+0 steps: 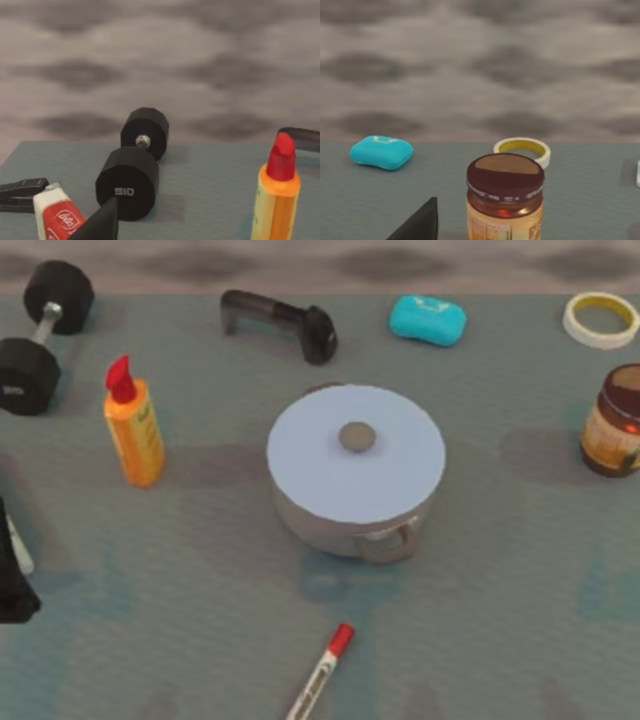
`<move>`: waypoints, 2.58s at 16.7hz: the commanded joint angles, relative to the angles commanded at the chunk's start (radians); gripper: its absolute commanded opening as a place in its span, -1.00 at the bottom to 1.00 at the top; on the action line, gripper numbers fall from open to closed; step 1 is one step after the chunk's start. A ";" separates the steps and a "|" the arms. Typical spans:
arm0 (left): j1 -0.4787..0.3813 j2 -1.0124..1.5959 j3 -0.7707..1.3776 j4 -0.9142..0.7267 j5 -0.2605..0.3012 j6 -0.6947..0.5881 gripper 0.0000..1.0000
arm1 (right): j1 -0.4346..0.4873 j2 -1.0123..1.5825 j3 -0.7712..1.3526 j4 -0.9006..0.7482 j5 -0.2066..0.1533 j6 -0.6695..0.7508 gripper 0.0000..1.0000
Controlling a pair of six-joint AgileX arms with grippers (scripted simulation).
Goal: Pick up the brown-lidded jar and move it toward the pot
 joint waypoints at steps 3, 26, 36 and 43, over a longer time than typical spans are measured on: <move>0.000 0.000 0.000 0.000 0.000 0.000 1.00 | 0.001 0.010 0.010 -0.007 -0.001 -0.003 1.00; 0.000 0.000 0.000 0.000 0.000 0.000 1.00 | 0.008 2.096 1.945 -1.206 0.004 -0.473 1.00; 0.000 0.000 0.000 0.000 0.000 0.000 1.00 | 0.010 2.427 2.252 -1.396 0.005 -0.548 1.00; 0.000 0.000 0.000 0.000 0.000 0.000 1.00 | 0.010 2.430 2.141 -1.279 0.005 -0.547 1.00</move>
